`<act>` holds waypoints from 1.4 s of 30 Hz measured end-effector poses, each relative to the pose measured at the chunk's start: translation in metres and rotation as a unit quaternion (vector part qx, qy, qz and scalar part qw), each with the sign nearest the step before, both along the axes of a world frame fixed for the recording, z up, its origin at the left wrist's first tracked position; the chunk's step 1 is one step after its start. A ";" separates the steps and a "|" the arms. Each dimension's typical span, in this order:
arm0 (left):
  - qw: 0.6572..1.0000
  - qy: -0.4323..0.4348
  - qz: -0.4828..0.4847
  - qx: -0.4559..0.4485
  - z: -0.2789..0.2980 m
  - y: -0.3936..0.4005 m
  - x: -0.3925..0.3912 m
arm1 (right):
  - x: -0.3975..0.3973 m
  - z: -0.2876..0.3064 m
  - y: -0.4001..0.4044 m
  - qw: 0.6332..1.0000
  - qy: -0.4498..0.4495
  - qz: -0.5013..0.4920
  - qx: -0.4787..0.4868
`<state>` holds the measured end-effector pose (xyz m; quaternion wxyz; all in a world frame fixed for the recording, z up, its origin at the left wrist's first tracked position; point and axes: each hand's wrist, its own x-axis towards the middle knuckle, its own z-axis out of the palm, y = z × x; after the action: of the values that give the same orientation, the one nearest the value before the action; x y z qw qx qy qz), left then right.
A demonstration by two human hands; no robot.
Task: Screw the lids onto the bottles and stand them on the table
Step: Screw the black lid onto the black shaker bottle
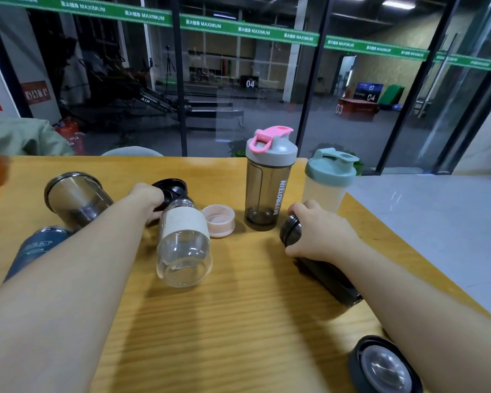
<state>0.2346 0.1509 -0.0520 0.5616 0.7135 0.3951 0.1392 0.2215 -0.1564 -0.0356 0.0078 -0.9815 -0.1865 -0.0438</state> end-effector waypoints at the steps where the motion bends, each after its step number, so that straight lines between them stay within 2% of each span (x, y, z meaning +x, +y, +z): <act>1: 1.000 -0.013 0.010 -0.014 0.002 0.001 -0.002 | 0.000 0.000 0.000 1.000 -0.004 0.001 -0.002; 4: 0.997 -0.054 0.037 -0.049 0.008 0.003 -0.005 | -0.002 -0.002 0.002 1.000 -0.015 0.006 -0.009; 7: 0.981 -0.127 0.083 -0.124 0.021 0.003 -0.010 | -0.004 -0.003 0.003 0.999 -0.030 0.008 -0.014; 10: 0.970 -0.169 0.096 -0.146 0.042 -0.005 -0.018 | -0.007 -0.004 0.005 0.999 -0.043 0.015 -0.022; 15: 0.955 -0.238 0.028 -0.176 0.077 -0.022 -0.044 | -0.013 -0.004 0.010 0.998 -0.052 0.026 -0.034; 21: 0.907 -0.314 -0.042 -0.276 0.092 -0.047 -0.069 | -0.019 0.003 0.009 0.999 -0.018 0.028 0.004; 26: 0.889 -0.308 -0.083 -0.328 0.085 -0.084 -0.086 | -0.021 0.012 0.004 0.997 0.020 0.005 0.074; 29: 0.859 -0.316 -0.122 -0.385 0.080 -0.110 -0.102 | -0.025 0.014 0.002 0.995 0.042 0.015 0.094; 35: 0.810 -0.342 -0.155 -0.451 0.054 -0.139 -0.120 | -0.038 0.017 -0.006 0.991 0.084 0.043 0.093; 38: 0.788 -0.367 -0.175 -0.462 0.043 -0.150 -0.130 | -0.042 0.021 -0.014 0.989 0.108 0.027 0.096; 40: 0.778 -0.375 -0.170 -0.475 0.037 -0.155 -0.132 | -0.043 0.023 -0.022 0.984 0.147 0.007 0.096; 42: 0.782 -0.355 -0.165 -0.485 0.032 -0.158 -0.131 | -0.044 0.023 -0.029 0.979 0.182 -0.004 0.094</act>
<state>0.1037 -0.0075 -0.0200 0.9485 0.3011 0.0593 0.0783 0.1772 -0.1854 -0.0121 0.1333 -0.9688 -0.1726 0.1178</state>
